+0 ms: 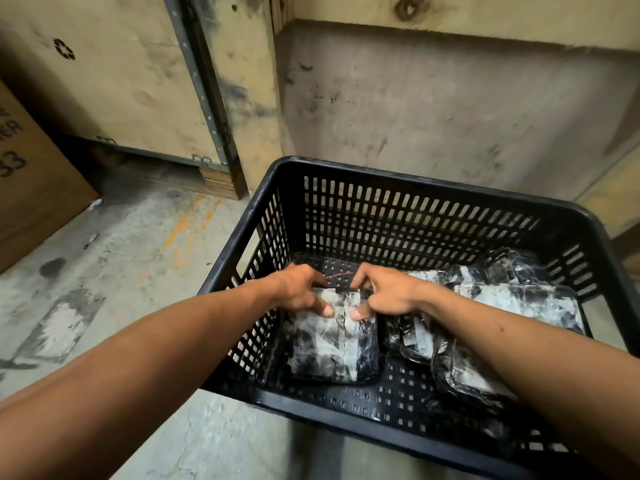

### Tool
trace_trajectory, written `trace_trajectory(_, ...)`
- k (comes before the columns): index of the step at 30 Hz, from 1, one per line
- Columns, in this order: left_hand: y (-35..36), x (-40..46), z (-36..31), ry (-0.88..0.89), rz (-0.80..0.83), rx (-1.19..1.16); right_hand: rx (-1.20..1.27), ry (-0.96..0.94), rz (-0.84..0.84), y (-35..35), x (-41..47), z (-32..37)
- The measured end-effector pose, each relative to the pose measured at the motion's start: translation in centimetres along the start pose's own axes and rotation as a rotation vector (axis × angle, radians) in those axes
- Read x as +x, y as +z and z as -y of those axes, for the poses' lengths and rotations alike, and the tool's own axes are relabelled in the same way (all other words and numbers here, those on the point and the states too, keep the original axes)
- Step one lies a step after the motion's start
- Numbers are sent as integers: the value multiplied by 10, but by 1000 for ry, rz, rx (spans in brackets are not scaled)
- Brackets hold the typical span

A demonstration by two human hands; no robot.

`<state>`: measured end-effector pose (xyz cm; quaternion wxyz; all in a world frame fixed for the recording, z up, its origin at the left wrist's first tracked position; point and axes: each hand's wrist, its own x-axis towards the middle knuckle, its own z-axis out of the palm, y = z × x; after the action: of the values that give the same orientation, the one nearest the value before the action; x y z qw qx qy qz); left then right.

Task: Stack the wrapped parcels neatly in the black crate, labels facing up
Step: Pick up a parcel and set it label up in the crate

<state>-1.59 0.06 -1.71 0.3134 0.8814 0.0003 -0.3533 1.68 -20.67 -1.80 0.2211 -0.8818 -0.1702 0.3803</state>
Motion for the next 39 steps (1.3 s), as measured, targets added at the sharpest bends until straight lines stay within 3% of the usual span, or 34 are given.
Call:
trace_trajectory(6,-14,-12,-14,59,-85,-127,278,-62,-132,-17,-24,1)
trace_trajectory(12,-30,-26,-21,210,-278,-196,327,-142,-331,-27,-41,6)
trace_trajectory(20,-32,-46,-21,393,-558,-194,743,-256,-518,-23,-61,16)
trace_trajectory(27,-31,-61,-20,612,-724,-274,1020,-257,-497,-15,-70,30)
trace_trajectory(30,-30,-64,-18,626,-706,-353,1018,-289,-555,-11,-78,27)
trace_trajectory(35,-40,-68,-24,495,-693,-490,927,-367,-689,-6,-90,33)
trace_trajectory(39,-40,-67,-28,450,-516,-698,894,-417,-758,-8,-93,34)
